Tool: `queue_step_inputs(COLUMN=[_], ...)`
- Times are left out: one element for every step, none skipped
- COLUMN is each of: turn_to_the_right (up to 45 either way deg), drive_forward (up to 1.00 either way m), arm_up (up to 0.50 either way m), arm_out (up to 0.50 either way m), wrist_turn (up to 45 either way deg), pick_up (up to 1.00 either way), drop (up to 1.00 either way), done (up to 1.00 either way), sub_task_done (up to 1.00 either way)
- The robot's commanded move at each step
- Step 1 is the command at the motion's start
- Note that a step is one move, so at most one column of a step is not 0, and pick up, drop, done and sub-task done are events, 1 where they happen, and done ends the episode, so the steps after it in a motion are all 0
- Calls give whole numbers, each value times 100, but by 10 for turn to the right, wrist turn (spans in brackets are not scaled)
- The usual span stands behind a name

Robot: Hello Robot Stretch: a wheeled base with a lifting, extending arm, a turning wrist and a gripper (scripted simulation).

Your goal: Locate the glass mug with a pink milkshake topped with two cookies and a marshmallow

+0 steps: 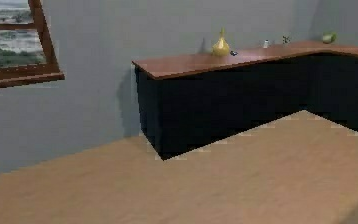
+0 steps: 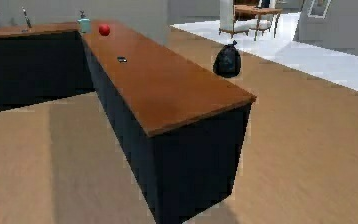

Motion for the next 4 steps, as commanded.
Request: queue_step_inputs(turn_to_the_right=[0, 450, 150, 0], drive_forward=[45, 0, 0, 100], arm_up=[0, 0, 0, 0], arm_out=[0, 0, 0, 0], wrist_turn=[0, 0, 0, 0], pick_up=[0, 0, 0, 0], drop=[0, 0, 0, 0], done=[0, 0, 0, 0], sub_task_done=[0, 0, 0, 0])
